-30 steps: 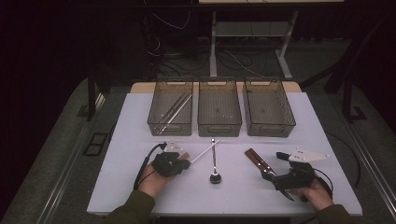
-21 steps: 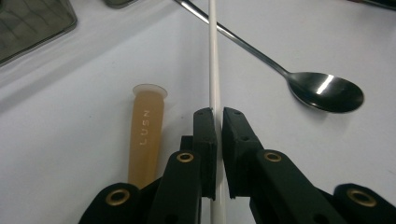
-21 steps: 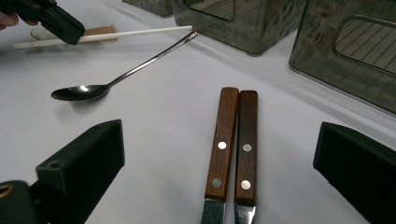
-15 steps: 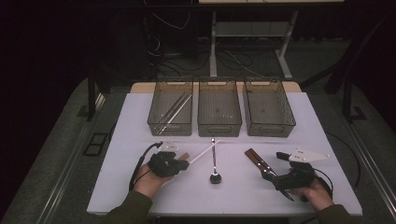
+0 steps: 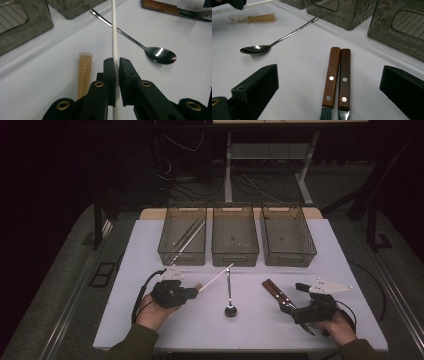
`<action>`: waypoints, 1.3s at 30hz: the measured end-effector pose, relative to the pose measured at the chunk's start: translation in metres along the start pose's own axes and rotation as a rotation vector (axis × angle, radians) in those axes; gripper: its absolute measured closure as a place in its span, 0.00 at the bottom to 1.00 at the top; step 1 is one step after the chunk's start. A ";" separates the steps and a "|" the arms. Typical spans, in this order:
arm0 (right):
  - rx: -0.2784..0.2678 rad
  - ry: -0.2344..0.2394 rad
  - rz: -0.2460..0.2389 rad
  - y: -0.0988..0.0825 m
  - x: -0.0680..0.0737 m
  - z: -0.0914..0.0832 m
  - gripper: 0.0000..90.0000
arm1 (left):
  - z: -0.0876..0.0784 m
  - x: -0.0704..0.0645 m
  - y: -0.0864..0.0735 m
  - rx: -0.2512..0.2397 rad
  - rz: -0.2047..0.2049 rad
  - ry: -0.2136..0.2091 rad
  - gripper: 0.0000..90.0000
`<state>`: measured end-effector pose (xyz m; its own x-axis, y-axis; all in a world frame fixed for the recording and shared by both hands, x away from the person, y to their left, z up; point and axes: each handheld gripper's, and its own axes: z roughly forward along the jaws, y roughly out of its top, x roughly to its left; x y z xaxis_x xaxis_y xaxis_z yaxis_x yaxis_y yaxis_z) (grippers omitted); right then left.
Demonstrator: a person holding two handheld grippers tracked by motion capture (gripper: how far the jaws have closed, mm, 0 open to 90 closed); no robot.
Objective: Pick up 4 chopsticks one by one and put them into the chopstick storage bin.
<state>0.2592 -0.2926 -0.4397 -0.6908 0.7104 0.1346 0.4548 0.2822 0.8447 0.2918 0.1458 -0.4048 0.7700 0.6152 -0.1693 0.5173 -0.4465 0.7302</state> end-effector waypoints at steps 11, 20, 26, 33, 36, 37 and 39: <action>-0.002 -0.002 -0.001 0.000 0.000 0.000 0.02 | -0.013 0.011 0.001 -0.045 -0.033 0.027 0.93; 0.001 -0.001 -0.003 -0.001 0.000 0.000 0.02 | -0.020 0.024 -0.002 -0.073 -0.074 0.067 0.93; 0.003 -0.001 -0.001 -0.001 0.000 0.000 0.02 | -0.026 0.032 -0.002 -0.098 -0.094 0.085 0.93; 0.003 -0.004 0.001 -0.001 0.000 0.000 0.02 | -0.029 0.044 0.003 -0.120 -0.118 0.109 0.93; 0.004 -0.005 0.002 -0.001 0.000 0.000 0.02 | -0.029 0.049 0.006 -0.129 -0.125 0.118 0.93; 0.003 -0.005 0.003 -0.001 0.000 0.000 0.02 | -0.029 0.051 0.008 -0.133 -0.126 0.118 0.93; 0.002 -0.006 0.003 -0.001 -0.001 0.000 0.02 | -0.028 0.053 0.011 -0.133 -0.126 0.127 0.93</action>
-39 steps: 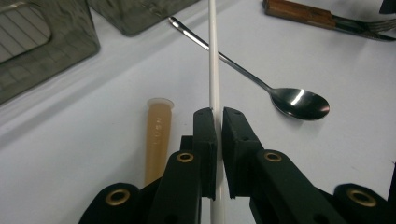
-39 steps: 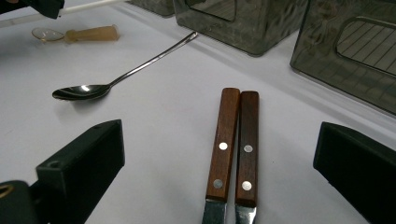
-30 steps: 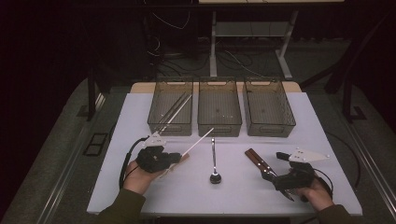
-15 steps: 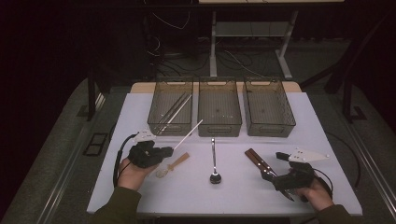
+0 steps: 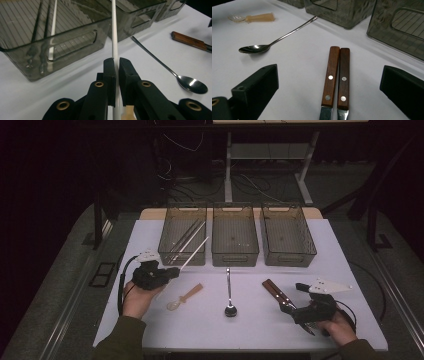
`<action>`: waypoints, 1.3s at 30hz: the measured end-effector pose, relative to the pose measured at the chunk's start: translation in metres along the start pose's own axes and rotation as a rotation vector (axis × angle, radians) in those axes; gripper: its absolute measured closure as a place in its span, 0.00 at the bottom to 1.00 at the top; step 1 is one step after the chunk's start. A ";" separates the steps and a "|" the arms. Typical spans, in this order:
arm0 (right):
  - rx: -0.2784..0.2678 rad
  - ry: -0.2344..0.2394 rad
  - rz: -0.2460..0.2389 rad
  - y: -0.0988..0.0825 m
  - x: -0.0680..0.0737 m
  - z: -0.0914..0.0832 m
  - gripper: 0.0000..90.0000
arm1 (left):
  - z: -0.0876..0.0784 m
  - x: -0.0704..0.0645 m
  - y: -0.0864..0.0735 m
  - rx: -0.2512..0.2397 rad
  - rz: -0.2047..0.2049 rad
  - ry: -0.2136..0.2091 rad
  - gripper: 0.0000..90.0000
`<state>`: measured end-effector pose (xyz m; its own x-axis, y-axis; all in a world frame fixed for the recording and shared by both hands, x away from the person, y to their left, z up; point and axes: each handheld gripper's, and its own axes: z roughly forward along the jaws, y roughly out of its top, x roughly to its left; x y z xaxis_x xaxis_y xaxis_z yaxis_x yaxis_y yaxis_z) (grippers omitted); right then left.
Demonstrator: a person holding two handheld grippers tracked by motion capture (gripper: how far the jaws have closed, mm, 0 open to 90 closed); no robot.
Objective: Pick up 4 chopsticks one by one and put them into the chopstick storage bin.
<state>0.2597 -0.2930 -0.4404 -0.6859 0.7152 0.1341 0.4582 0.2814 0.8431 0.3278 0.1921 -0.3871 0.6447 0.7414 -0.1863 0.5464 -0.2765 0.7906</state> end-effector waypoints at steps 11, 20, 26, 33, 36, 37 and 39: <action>-0.001 -0.002 0.007 -0.001 -0.001 0.000 0.02 | 0.012 0.022 0.029 -0.002 -0.012 0.027 0.93; -0.001 -0.001 0.014 -0.001 -0.001 -0.001 0.02 | 0.025 0.035 0.062 -0.002 -0.022 0.043 0.93; -0.006 0.001 0.017 -0.001 -0.002 -0.001 0.02 | 0.037 0.044 0.083 0.011 -0.026 0.066 0.93; -0.010 0.003 0.017 -0.001 -0.002 -0.002 0.02 | 0.056 0.060 0.101 0.055 -0.039 0.110 0.93; -0.010 0.004 0.017 -0.001 -0.002 -0.002 0.02 | 0.066 0.065 0.106 0.091 -0.015 0.139 0.93; -0.009 0.005 0.019 -0.001 -0.002 -0.002 0.02 | 0.069 0.068 0.107 0.098 -0.017 0.147 0.93; -0.010 0.005 0.019 -0.001 -0.002 -0.002 0.02 | 0.073 0.074 0.108 0.099 -0.034 0.154 0.93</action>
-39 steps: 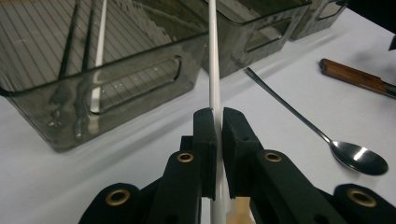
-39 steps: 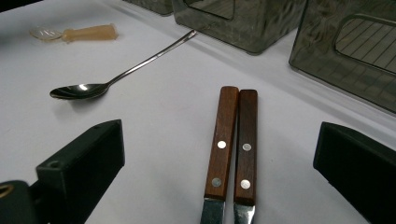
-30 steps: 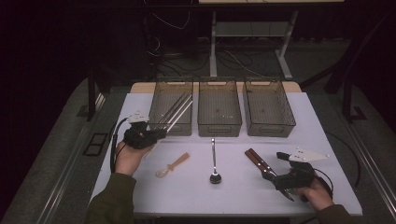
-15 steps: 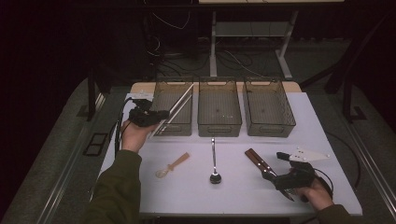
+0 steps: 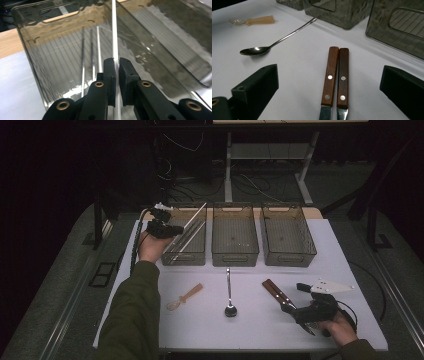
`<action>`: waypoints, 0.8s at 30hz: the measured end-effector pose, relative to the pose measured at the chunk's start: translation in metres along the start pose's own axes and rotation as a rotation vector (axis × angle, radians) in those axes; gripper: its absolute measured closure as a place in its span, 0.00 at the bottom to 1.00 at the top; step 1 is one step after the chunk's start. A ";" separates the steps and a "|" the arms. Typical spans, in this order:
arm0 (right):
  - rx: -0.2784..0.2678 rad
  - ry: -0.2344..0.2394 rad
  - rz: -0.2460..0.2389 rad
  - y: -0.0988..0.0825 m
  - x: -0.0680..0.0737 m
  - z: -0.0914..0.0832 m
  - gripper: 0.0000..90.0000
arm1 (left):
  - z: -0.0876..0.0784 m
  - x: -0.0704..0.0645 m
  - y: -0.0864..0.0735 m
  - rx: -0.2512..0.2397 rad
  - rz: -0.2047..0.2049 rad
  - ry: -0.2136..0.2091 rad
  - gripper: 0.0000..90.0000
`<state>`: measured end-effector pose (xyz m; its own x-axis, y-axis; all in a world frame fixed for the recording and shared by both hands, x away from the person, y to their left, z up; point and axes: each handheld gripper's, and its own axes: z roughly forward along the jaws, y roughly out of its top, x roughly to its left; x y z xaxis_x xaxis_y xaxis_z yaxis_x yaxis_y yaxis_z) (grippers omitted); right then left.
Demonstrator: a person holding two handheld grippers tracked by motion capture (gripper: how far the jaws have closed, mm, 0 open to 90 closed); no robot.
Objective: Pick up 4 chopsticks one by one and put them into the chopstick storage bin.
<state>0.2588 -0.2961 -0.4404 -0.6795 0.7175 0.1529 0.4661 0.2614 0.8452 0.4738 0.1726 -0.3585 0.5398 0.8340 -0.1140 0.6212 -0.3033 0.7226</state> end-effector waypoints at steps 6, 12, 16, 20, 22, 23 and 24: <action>-0.002 -0.002 0.004 0.000 -0.001 0.000 0.02 | 0.017 0.013 -0.004 0.040 -0.022 0.033 0.93; -0.002 -0.004 0.005 -0.001 -0.001 0.000 0.02 | 0.025 0.016 -0.009 0.072 -0.016 0.049 0.93; -0.002 -0.006 0.007 -0.001 -0.001 0.000 0.02 | 0.030 0.014 -0.012 0.087 0.000 0.061 0.93; -0.002 -0.006 0.010 -0.001 -0.001 -0.001 0.02 | 0.034 0.013 -0.016 0.098 -0.002 0.061 0.93; 0.000 -0.006 0.010 -0.001 -0.001 -0.001 0.02 | 0.036 0.012 -0.018 0.106 -0.001 0.055 0.93; -0.001 -0.006 0.009 -0.001 -0.001 -0.001 0.02 | 0.037 0.012 -0.019 0.110 0.010 0.066 0.92; -0.002 -0.005 0.009 -0.001 -0.001 -0.001 0.02 | 0.037 0.011 -0.018 0.107 0.015 0.069 0.92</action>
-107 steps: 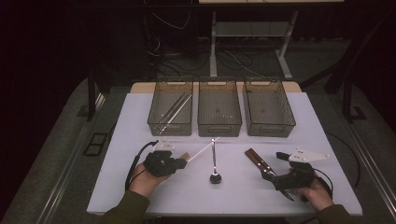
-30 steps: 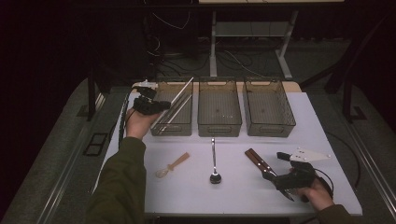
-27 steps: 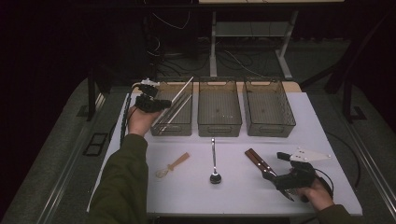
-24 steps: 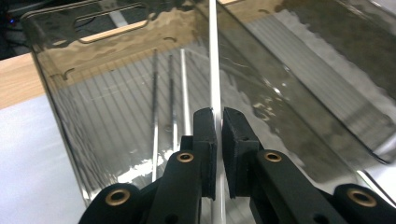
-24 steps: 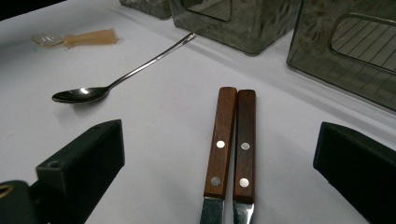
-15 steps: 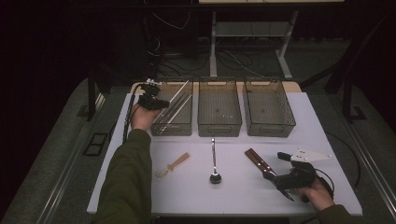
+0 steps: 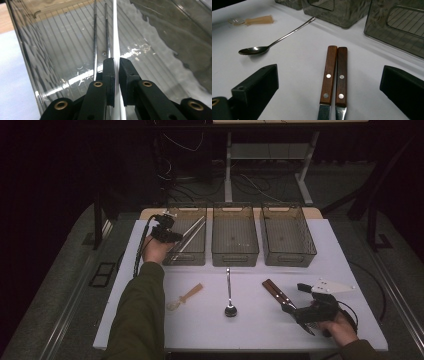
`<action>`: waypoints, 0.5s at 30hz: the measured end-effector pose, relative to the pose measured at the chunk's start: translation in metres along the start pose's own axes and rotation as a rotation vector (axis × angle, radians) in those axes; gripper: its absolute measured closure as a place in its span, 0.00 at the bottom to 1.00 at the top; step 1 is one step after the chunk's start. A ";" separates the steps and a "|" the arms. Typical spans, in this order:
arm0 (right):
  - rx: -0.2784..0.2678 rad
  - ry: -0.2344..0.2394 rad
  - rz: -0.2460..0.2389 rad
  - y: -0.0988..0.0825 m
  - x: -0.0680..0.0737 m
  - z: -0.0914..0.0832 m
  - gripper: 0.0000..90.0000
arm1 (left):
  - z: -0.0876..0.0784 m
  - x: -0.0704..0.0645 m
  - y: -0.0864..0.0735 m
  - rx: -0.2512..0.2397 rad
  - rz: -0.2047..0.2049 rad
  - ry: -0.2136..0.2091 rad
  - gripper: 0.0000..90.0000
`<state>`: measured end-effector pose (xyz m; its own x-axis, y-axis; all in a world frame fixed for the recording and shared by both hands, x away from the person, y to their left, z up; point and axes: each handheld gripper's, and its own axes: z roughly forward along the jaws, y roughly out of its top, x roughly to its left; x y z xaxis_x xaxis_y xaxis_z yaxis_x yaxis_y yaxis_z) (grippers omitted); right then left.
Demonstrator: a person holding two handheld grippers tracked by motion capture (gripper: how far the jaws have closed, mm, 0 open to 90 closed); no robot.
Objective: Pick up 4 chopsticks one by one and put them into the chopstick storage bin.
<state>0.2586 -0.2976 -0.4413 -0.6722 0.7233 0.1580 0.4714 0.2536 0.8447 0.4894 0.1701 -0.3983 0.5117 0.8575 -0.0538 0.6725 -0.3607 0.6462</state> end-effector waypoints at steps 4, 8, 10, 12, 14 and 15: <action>0.002 0.001 0.000 0.000 0.000 0.000 0.02 | -0.003 -0.002 0.000 -0.019 -0.002 0.008 0.85; 0.002 0.000 0.000 0.000 0.001 0.000 0.02 | -0.009 -0.004 -0.001 -0.058 -0.010 -0.001 0.77; 0.001 -0.001 -0.001 0.000 0.000 0.001 0.02 | -0.013 -0.005 -0.002 -0.079 -0.009 -0.014 0.74; 0.005 -0.001 -0.006 0.000 0.000 0.002 0.02 | -0.018 -0.008 -0.004 -0.118 -0.011 -0.034 0.72; 0.008 -0.001 -0.003 0.000 0.001 0.002 0.02 | -0.024 -0.011 -0.007 -0.139 -0.006 -0.059 0.69; 0.008 0.000 -0.005 0.000 0.001 0.002 0.02 | -0.026 -0.013 -0.009 -0.147 -0.001 -0.070 0.68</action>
<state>0.2596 -0.2955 -0.4422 -0.6745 0.7222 0.1534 0.4721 0.2622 0.8416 0.4626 0.1718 -0.3836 0.5504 0.8284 -0.1040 0.5903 -0.2981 0.7501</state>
